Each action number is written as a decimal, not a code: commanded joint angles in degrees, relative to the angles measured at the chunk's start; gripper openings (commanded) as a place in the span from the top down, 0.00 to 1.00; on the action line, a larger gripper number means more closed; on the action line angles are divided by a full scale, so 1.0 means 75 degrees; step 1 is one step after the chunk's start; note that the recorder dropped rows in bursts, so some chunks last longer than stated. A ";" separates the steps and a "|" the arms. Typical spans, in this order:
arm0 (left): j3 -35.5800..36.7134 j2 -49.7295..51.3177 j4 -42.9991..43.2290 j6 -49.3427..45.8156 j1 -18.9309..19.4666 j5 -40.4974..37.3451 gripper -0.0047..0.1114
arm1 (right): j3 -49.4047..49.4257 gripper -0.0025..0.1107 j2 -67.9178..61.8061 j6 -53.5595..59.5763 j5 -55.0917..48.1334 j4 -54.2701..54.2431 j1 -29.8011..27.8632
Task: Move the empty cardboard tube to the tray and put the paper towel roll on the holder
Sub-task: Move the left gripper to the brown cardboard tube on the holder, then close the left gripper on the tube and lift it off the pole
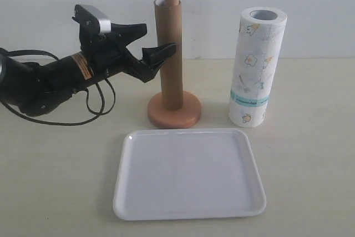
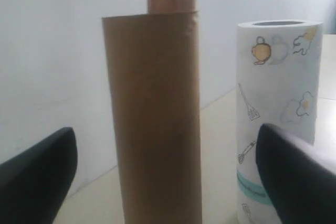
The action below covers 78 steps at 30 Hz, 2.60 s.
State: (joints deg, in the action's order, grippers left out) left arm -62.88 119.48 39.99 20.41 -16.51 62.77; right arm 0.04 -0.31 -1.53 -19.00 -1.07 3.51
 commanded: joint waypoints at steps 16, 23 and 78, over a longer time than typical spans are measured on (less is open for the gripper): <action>-0.0783 0.0791 -0.0210 0.0077 -0.0116 -0.0548 0.22 | -0.0005 0.98 0.0041 0.0032 0.0068 0.0016 -0.0026; -0.0795 0.1126 -0.0219 -0.0023 -0.0180 -0.0237 0.22 | -0.0005 0.98 0.0041 0.0032 0.0068 0.0016 -0.0026; -0.1218 -0.0284 -0.0220 0.0270 -0.0404 -0.1061 0.92 | -0.0005 0.98 0.0041 0.0032 0.0026 0.0004 -0.0026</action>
State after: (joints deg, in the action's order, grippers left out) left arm -71.79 120.55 39.11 22.01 -19.35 55.36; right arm 0.04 -0.31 -1.53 -19.00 -1.07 3.51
